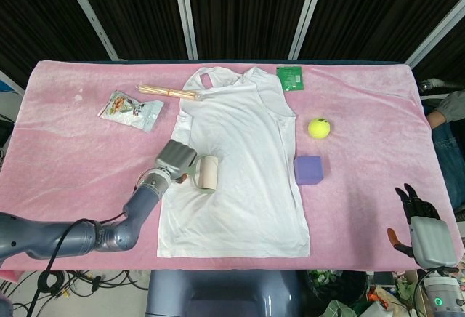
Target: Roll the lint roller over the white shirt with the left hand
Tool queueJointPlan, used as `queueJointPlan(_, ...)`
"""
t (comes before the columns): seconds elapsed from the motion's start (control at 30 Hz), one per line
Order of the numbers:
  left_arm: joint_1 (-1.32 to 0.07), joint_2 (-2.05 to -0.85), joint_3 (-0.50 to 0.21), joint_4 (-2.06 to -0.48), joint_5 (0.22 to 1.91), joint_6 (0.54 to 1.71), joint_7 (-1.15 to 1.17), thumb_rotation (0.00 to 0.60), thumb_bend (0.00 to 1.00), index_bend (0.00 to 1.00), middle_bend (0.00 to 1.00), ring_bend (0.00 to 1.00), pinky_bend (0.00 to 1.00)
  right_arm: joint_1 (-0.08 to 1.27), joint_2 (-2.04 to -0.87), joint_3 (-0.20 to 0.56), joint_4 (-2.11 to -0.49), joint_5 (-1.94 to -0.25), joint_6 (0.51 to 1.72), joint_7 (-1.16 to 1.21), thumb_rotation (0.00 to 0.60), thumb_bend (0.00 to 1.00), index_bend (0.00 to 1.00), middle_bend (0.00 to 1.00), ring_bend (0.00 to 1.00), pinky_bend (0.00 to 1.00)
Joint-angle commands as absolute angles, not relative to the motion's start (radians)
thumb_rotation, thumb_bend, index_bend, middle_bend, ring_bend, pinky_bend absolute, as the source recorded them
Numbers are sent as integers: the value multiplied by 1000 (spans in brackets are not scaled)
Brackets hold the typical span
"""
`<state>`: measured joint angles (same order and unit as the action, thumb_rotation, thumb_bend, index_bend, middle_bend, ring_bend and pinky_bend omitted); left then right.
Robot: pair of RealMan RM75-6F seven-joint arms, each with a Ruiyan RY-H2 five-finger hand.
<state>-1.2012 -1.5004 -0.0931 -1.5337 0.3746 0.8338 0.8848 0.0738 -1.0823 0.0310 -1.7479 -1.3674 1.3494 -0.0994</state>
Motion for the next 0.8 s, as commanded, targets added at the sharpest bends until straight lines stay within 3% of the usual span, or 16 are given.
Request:
queueJointPlan(0.03,-1217,-1506,-96,-1532,367,833,892,600,556,682,661,519,692,74,-1083,31,-1748,-1367,1349,-100,600,282,41,0,150,151)
queueJointPlan(0.43,-1298,-1565,-144,-1500,293,840,903,600,556,682,661,519,692,75,-1083,32,-1748,-1362,1345,-98,600,282,41,0,150,151)
queueJointPlan(0.8,-1370,-1644,-137,-1433,187,852,964,600,556,682,661,519,695,75,-1081,32,-1750,-1363,1345,-93,600,282,41,0,150,151)
